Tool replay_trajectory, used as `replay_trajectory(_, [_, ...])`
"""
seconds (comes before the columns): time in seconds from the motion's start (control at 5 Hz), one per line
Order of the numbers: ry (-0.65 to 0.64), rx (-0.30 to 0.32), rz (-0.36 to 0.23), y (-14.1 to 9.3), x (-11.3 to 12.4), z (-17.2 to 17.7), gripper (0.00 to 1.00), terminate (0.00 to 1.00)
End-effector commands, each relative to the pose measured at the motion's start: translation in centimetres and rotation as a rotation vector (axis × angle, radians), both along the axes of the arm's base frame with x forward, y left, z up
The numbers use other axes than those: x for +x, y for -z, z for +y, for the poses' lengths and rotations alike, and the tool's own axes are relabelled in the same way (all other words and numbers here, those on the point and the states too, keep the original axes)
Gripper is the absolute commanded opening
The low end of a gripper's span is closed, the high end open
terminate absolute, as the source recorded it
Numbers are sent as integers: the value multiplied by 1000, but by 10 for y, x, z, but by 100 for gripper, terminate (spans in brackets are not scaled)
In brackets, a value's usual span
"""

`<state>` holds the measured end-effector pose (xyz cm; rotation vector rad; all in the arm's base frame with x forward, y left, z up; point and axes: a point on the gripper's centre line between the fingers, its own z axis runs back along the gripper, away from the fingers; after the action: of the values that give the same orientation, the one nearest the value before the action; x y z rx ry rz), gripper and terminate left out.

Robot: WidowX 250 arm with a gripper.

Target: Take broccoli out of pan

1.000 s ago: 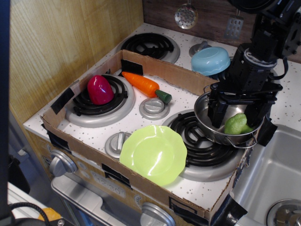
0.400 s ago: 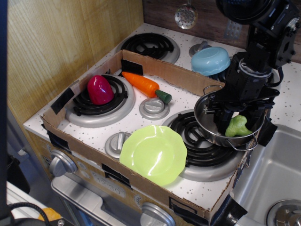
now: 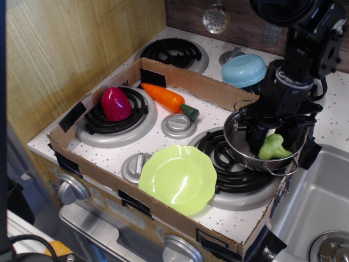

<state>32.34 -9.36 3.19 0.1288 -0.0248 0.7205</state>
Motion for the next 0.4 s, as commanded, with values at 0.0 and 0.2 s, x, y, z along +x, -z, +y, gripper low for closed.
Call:
replay_trajectory(0.0, [1, 6, -141, -74, 21, 24, 0, 0])
replay_trajectory(0.2, [-11, 13, -126, -90, 7, 47, 0, 0])
